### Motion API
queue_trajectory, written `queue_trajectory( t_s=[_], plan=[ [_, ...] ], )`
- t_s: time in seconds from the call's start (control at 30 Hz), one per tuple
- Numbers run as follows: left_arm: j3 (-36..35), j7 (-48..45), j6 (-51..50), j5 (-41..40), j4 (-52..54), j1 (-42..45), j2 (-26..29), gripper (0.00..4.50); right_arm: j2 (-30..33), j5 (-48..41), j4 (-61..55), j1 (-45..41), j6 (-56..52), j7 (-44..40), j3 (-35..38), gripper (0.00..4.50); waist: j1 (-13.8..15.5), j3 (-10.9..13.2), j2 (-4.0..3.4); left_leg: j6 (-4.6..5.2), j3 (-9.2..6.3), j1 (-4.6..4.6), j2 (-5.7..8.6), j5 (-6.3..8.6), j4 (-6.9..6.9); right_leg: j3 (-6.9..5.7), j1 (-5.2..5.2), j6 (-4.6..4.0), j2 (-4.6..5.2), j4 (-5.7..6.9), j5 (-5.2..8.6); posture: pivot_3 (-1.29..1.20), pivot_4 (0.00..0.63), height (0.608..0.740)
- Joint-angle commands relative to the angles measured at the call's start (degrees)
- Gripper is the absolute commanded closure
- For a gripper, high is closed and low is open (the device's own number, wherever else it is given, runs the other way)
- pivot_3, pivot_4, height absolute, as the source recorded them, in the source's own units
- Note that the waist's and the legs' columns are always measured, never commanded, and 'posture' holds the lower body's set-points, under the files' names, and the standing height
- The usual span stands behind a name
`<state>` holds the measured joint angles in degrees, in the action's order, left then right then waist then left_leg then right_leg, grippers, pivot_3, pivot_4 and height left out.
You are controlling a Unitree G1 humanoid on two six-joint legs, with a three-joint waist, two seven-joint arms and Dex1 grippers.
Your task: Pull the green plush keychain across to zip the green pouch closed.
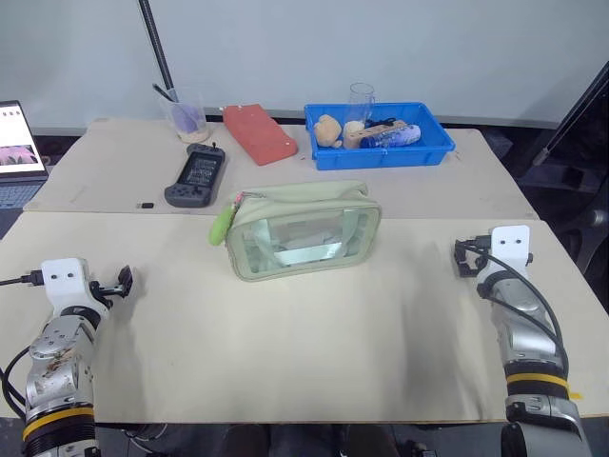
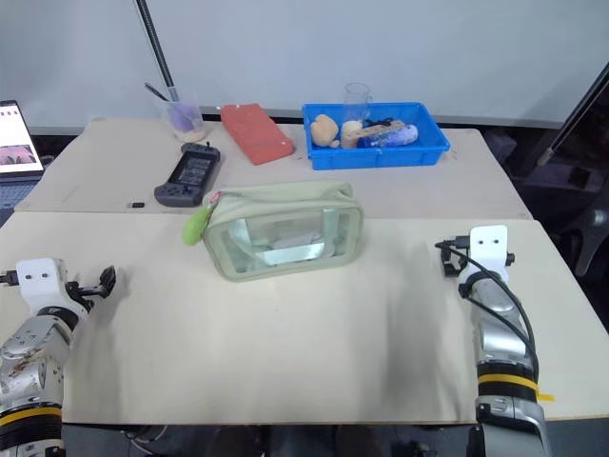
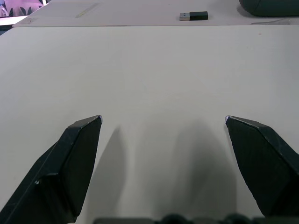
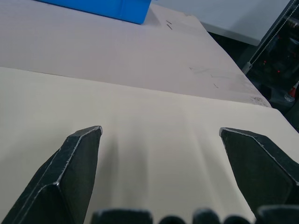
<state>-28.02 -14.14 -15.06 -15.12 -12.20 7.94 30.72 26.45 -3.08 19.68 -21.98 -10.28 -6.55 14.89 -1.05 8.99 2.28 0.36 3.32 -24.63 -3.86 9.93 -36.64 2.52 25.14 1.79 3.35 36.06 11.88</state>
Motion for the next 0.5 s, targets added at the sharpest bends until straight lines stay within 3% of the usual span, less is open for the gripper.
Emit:
queue_trajectory(
  t_s=[0.03,0.23,0.37,0.5],
  plan=[
    [-0.8,-1.0,0.5,-0.7,2.6,-0.2,1.4,0.0,1.5,-0.1,-1.0,-1.4,1.7,0.2,1.2,0.03,0.0,0.0,0.0,0.0,0.0,0.0,0.0,0.0,0.0,0.0,0.0,0.0,0.0,0.0,0.0,0.0,0.15,0.74],
    [-1.7,-9.4,-4.8,-6.2,11.1,1.4,8.5,0.0,5.5,-2.8,-3.5,-5.3,-0.2,-9.0,-0.5,0.03,-0.1,0.0,0.01,0.0,0.0,-0.02,0.0,0.0,0.0,0.0,0.02,-0.03,0.0,0.0,0.01,0.0,0.15,0.74],
    [-1.4,-19.1,-14.7,-16.8,20.9,6.7,17.1,0.0,9.7,-10.0,-8.0,-9.8,-4.2,-24.5,-2.2,0.03,0.0,0.0,0.01,0.0,-0.01,-0.02,-0.01,0.0,0.0,-0.01,0.02,-0.09,-0.01,-0.01,0.06,0.0,0.15,0.74],
    [5.0,-27.1,-23.3,-23.7,26.6,15.8,24.4,0.0,13.9,-18.7,-15.5,-14.0,-12.1,-38.4,-4.5,0.03,0.0,0.1,0.0,0.0,0.0,-0.02,0.0,0.0,0.0,0.0,-0.02,-0.1,-0.01,-0.04,0.09,0.0,0.15,0.74]
  ],
)
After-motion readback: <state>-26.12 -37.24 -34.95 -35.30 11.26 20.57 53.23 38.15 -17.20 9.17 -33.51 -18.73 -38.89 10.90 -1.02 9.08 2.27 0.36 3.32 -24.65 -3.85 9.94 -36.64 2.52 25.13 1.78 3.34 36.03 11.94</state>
